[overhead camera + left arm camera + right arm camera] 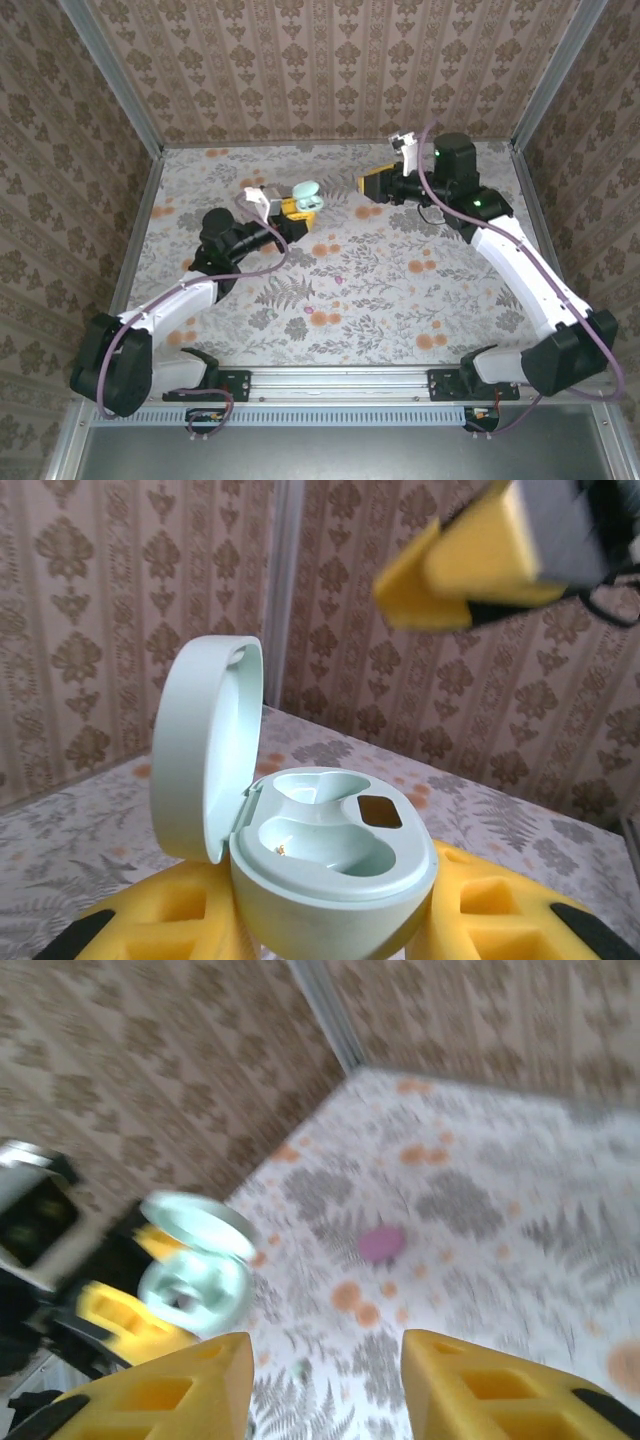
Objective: Insert wireless bluetooth earbuds into charging case
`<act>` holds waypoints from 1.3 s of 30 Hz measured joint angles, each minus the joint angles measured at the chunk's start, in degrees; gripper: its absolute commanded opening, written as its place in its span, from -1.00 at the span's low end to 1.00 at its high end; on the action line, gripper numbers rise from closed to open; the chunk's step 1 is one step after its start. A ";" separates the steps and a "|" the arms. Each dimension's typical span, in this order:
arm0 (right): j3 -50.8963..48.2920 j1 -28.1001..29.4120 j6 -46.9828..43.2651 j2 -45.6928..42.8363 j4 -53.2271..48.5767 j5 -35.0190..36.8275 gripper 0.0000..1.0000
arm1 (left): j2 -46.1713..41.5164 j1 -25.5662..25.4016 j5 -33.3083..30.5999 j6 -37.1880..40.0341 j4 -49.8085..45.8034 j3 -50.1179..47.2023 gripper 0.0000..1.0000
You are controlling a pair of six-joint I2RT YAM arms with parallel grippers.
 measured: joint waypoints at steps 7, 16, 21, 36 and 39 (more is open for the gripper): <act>-1.20 4.02 1.73 12.39 -8.11 2.40 -0.17 | -4.09 7.54 0.11 -2.60 2.29 -5.22 -0.36; 4.63 14.14 4.46 27.71 -7.87 3.63 -0.14 | -20.15 11.43 -1.97 -1.25 -4.72 -7.98 -0.35; 9.90 18.58 6.97 35.56 -7.04 3.76 -0.13 | -26.43 11.43 -3.87 0.04 -9.97 -8.39 -0.35; 22.18 23.58 9.09 46.34 -10.01 4.68 -0.10 | -35.47 11.41 -6.58 1.55 -20.17 -8.26 -0.36; 24.79 24.87 9.01 48.19 -12.11 5.46 -0.11 | -35.93 11.30 -6.75 1.55 -21.09 -7.56 -0.36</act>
